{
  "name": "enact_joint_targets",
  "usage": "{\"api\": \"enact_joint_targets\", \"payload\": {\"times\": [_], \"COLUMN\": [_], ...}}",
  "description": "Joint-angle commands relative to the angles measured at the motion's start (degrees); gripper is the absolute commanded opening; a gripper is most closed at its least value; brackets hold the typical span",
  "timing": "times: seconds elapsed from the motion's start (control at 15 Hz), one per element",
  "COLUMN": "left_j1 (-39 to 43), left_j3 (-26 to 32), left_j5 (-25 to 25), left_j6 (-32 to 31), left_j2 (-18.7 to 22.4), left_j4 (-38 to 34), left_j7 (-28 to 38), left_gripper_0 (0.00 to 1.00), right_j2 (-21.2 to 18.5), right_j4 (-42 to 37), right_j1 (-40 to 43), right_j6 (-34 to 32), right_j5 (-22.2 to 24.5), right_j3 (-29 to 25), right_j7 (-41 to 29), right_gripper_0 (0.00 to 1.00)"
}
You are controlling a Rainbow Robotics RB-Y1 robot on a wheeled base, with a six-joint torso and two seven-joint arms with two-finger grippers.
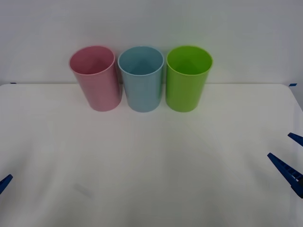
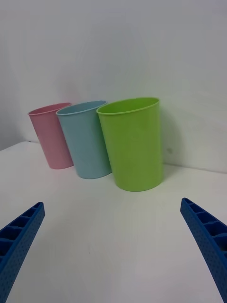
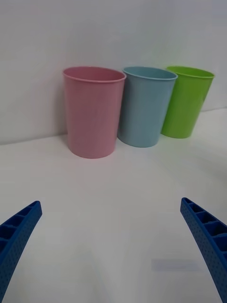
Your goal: Grasp the object on the table and drop it into the matching bin: aluminum can to the light blue bin, PET bottle to the pink bin.
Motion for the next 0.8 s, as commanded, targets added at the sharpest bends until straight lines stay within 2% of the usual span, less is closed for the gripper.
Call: {"api": "enact_joint_targets", "payload": {"times": [0.07, 0.53, 0.8], "left_j1": [0.33, -1.51, -1.51], "left_j3": [-1.25, -4.86, -4.86], "left_j5": [0.56, 0.65, 0.65], "left_j6": [0.09, 0.27, 0.27], "left_j2": [-0.07, -0.07, -0.07], "left_j4": [0.01, -0.08, -0.08], "left_j7": [-0.36, -0.19, -0.19], "left_gripper_0": [1.00, 1.00, 1.00], "right_j2": [0.00, 0.00, 0.00], "right_j4": [0.00, 0.00, 0.00], "right_j1": [0.00, 0.00, 0.00], "right_j6": [0.00, 0.00, 0.00], "right_j5": [0.00, 0.00, 0.00], "right_j3": [0.00, 0.00, 0.00], "right_j7": [0.00, 0.00, 0.00], "right_gripper_0": [1.00, 1.00, 1.00]}}
